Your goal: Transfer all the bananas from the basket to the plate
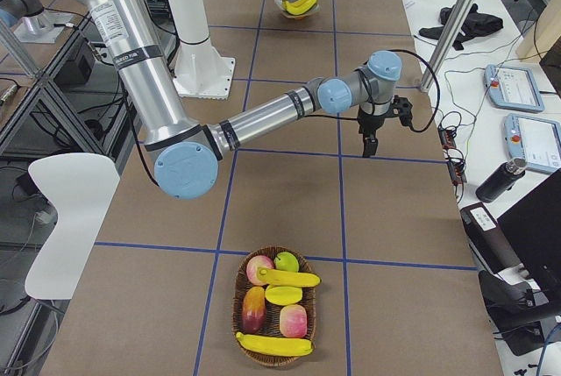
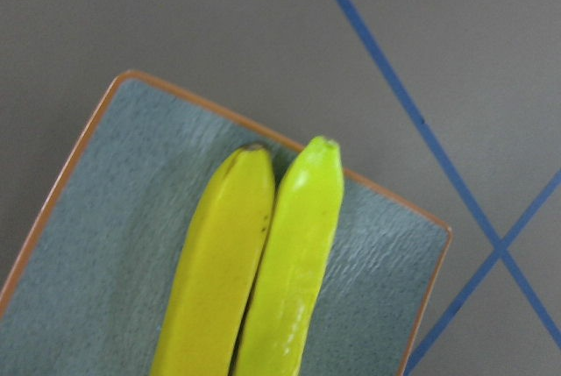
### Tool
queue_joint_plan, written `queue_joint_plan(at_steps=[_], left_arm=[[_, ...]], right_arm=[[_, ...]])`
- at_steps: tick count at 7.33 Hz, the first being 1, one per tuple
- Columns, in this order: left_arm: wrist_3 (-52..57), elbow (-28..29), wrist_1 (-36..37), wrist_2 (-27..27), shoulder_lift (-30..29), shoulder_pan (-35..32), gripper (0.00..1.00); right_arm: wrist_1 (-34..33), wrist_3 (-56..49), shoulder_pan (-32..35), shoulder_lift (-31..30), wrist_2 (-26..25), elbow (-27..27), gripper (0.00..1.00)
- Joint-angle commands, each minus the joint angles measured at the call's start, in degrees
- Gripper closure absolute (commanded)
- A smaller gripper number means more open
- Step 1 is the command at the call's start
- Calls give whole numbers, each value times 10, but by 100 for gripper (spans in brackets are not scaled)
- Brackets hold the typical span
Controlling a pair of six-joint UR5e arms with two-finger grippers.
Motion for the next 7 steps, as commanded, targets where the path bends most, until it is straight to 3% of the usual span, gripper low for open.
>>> queue_joint_plan(at_steps=[1,2,5,7], left_arm=[[173,3,214,4,-133,-38,0],[223,14,279,6,-183,-38,0],[223,51,278,6,-225,-37,0],[219,53,279,6,-235,-36,0]], right_arm=[[0,-107,39,-52,-38,-4,0],[-1,-159,74,-74,-50,-18,0],[-17,-297,198,-119,-30,-116,0],[-29,-319,201,-160,-20,-129,0]])
